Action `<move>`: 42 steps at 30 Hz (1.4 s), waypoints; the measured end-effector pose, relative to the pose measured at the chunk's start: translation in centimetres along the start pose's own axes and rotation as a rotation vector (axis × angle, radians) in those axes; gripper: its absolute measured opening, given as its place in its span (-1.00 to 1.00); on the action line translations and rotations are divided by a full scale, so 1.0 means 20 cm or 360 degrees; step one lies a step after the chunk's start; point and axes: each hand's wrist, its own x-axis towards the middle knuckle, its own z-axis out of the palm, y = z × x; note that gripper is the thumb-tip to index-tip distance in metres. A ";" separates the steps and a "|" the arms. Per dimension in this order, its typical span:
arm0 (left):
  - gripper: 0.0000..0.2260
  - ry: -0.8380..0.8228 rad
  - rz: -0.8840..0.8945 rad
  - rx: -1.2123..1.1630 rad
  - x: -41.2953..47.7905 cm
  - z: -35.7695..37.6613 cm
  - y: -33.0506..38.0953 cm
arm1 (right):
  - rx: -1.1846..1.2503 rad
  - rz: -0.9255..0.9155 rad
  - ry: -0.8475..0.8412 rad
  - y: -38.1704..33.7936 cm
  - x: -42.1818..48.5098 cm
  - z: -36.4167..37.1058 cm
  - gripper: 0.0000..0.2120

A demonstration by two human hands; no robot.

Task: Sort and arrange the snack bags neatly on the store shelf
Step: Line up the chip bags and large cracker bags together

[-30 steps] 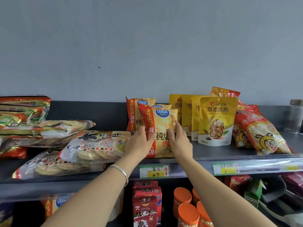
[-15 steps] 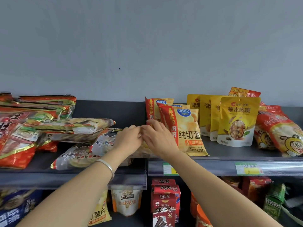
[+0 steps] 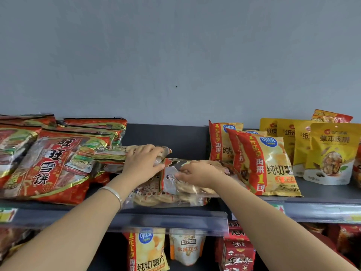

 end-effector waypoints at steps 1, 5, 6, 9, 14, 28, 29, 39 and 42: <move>-0.49 -0.0067 -0.0008 0.0007 0.00 0.02 -0.04 | 0.0040 0.0009 -0.0013 -0.02 0.02 0.00 -0.53; -0.33 -0.0136 -0.0041 0.0170 -0.01 0.07 -0.16 | 0.0475 0.0123 0.0079 -0.11 0.08 0.01 -0.58; -0.33 -0.0085 -0.0069 0.0201 0.00 0.08 -0.18 | 0.0582 0.0156 0.0115 -0.14 0.10 0.01 -0.56; -0.40 0.0031 -0.0139 0.0209 0.02 0.09 -0.24 | 0.0803 0.0271 0.0181 -0.24 0.18 0.01 -0.57; -0.55 0.0160 -0.0143 0.0192 0.01 0.09 -0.28 | 0.1276 0.0616 0.0304 -0.33 0.36 0.04 -0.59; -0.28 0.0187 -0.0215 -0.0568 -0.06 0.10 -0.52 | 0.1826 0.0876 0.0136 -0.50 0.61 0.06 -0.50; -0.41 0.0248 -0.0288 -0.0631 -0.02 0.09 -0.52 | 0.1816 0.0857 0.0178 -0.49 0.62 0.05 -0.52; -0.32 0.0254 -0.0931 -0.1542 0.31 0.13 -0.33 | 0.2023 0.0124 0.0564 -0.14 0.49 -0.15 -0.36; -0.30 0.0190 -0.1037 -0.2032 0.39 0.17 -0.25 | 0.2087 0.0107 0.0590 -0.02 0.46 -0.18 -0.37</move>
